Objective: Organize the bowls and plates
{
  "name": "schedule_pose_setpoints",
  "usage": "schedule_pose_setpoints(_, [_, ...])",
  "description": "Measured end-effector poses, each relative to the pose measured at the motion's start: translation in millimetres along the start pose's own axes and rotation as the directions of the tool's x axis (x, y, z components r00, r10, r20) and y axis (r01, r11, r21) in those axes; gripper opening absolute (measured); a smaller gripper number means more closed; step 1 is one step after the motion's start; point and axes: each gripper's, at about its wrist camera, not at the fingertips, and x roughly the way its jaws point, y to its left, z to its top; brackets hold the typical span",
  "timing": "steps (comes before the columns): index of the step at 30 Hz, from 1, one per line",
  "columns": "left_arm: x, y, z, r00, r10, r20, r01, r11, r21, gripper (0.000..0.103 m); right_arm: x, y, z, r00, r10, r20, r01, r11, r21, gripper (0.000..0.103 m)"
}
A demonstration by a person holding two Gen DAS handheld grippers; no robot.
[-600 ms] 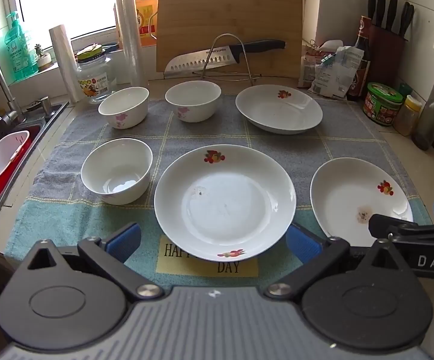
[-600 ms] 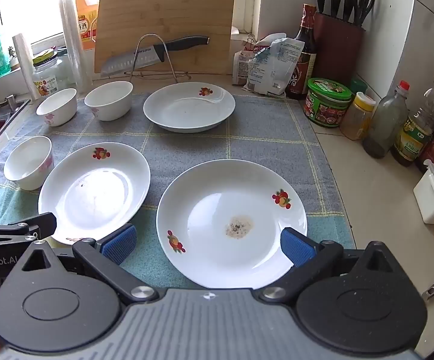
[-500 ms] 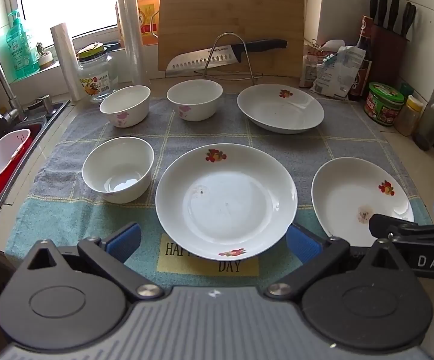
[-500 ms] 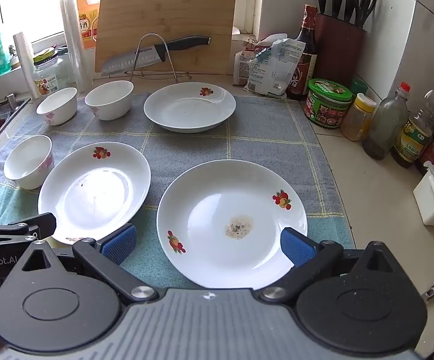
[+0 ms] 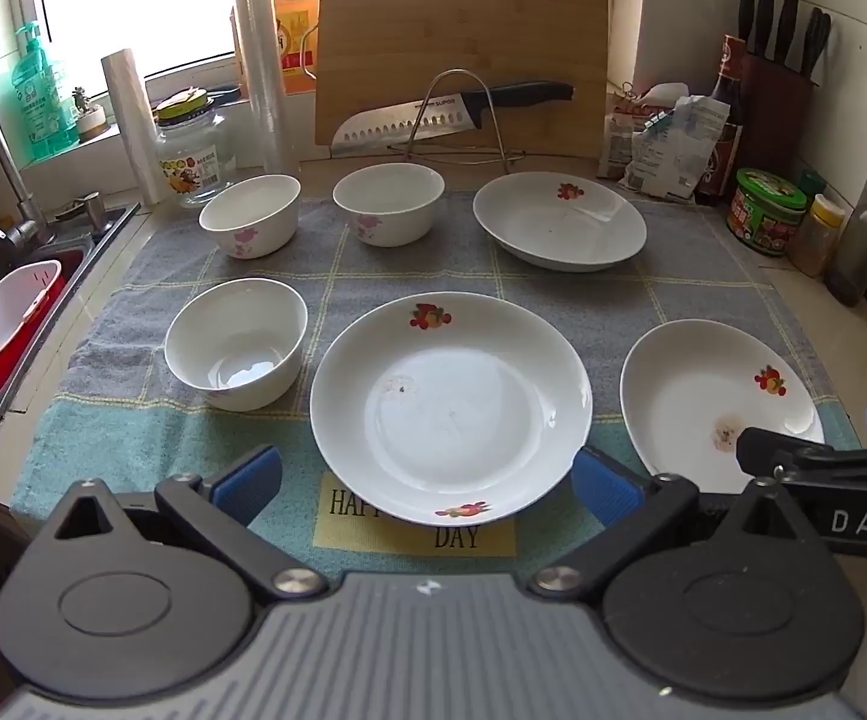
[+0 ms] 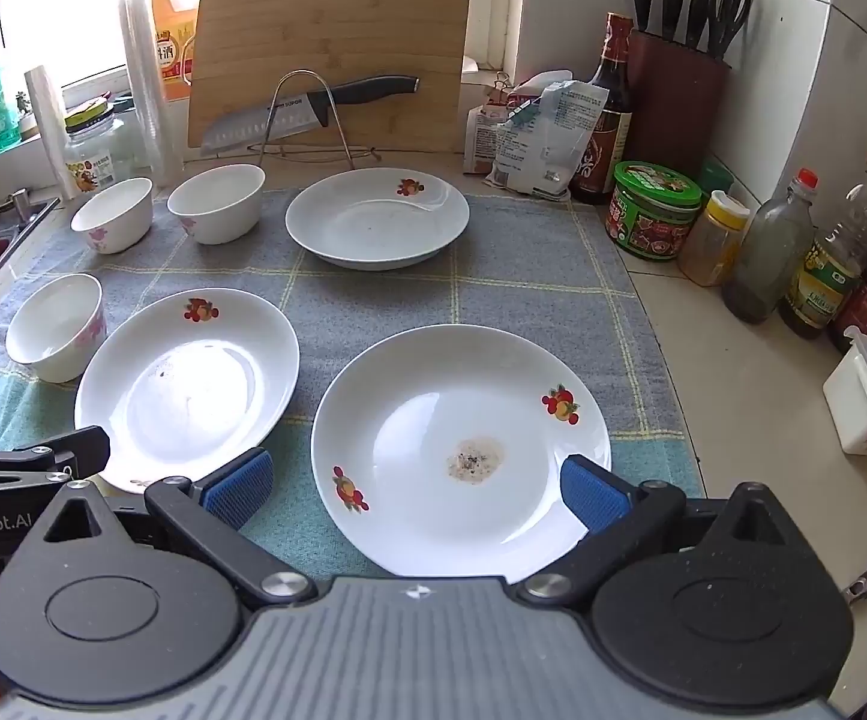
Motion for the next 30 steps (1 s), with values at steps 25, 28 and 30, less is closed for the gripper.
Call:
schedule_pose_setpoints(25, [1.6,0.0,2.8,1.000,-0.013,0.002,0.013,1.000,-0.011,0.102,1.9,1.2,2.2,1.000,-0.018,-0.009,0.018,1.000,-0.014,0.103])
schedule_pose_setpoints(28, [2.4,0.8,3.2,1.000,-0.014,-0.001,0.014,1.000,-0.011,0.102,2.0,1.4,2.2,1.000,-0.017,-0.009,0.017,1.000,-0.014,0.103])
schedule_pose_setpoints(30, [2.7,0.9,3.4,1.000,-0.014,0.001,0.014,1.000,-0.010,0.102,2.7,1.4,2.6,1.000,-0.017,-0.010,0.017,1.000,-0.013,0.103])
